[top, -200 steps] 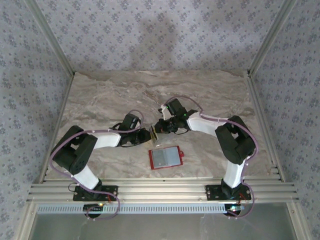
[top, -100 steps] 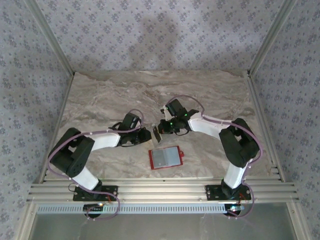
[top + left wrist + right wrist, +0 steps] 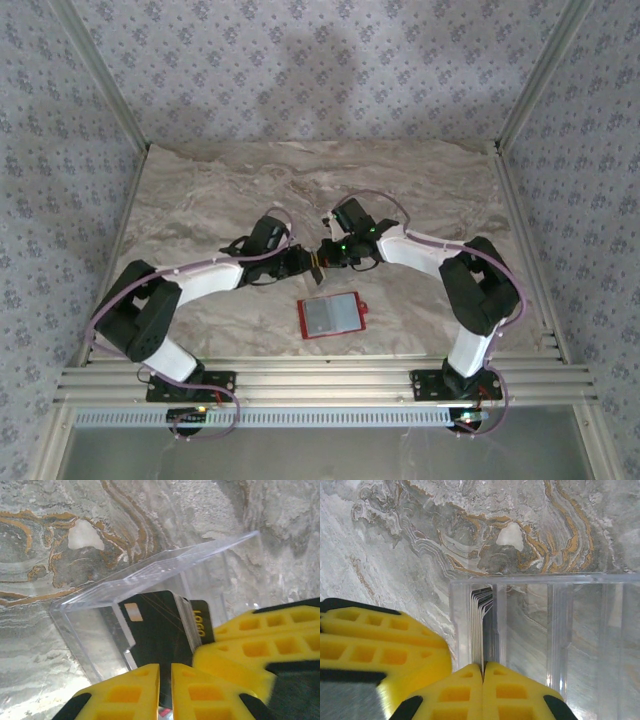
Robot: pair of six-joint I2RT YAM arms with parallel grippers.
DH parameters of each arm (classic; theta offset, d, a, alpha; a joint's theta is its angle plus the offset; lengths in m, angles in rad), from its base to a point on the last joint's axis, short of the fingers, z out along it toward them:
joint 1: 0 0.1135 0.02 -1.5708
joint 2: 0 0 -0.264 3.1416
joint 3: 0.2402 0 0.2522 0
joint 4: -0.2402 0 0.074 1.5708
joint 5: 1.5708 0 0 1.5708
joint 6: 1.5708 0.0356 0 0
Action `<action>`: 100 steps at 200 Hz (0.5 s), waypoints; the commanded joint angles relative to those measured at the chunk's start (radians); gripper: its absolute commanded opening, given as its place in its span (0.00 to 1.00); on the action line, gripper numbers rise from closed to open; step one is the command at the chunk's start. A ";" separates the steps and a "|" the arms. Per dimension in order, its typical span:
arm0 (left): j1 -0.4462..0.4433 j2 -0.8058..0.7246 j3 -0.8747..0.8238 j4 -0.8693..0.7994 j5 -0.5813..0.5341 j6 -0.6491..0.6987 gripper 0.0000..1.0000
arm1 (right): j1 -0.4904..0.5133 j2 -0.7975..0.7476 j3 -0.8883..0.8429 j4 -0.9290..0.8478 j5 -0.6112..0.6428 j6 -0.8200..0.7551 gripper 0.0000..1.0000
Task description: Put the credit cards into the card holder
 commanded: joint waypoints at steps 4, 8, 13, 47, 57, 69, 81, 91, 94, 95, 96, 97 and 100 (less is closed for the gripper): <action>-0.003 0.057 0.033 0.005 0.011 0.005 0.13 | -0.011 -0.033 -0.022 -0.009 -0.020 0.016 0.00; -0.003 0.065 0.034 0.008 0.013 0.004 0.13 | -0.013 -0.033 -0.024 -0.005 -0.026 0.017 0.01; -0.003 0.075 0.037 0.010 0.014 0.005 0.13 | -0.014 -0.036 -0.025 -0.002 -0.032 0.019 0.02; -0.002 0.121 0.044 0.030 0.021 0.005 0.13 | -0.021 -0.044 -0.035 0.017 -0.066 0.028 0.08; -0.004 0.129 0.048 0.029 0.020 0.006 0.13 | -0.024 -0.046 -0.039 0.024 -0.075 0.032 0.10; -0.004 0.137 0.052 0.024 0.017 0.008 0.13 | -0.026 -0.051 -0.044 0.029 -0.082 0.035 0.12; -0.005 0.141 0.056 0.019 0.012 0.010 0.13 | -0.029 -0.058 -0.050 0.034 -0.086 0.039 0.13; -0.005 0.144 0.058 0.016 0.009 0.011 0.13 | -0.033 -0.062 -0.056 0.042 -0.095 0.044 0.14; -0.005 0.146 0.058 0.015 0.008 0.012 0.13 | -0.035 -0.063 -0.058 0.045 -0.098 0.045 0.14; -0.005 0.146 0.058 0.015 0.008 0.013 0.13 | -0.034 -0.064 -0.058 0.046 -0.099 0.046 0.14; -0.005 0.147 0.059 0.014 0.009 0.013 0.13 | -0.034 -0.064 -0.059 0.047 -0.100 0.047 0.14; -0.004 0.147 0.060 0.014 0.009 0.013 0.13 | -0.034 -0.064 -0.060 0.048 -0.101 0.047 0.14; -0.004 0.147 0.060 0.013 0.009 0.013 0.13 | -0.035 -0.066 -0.060 0.050 -0.102 0.047 0.14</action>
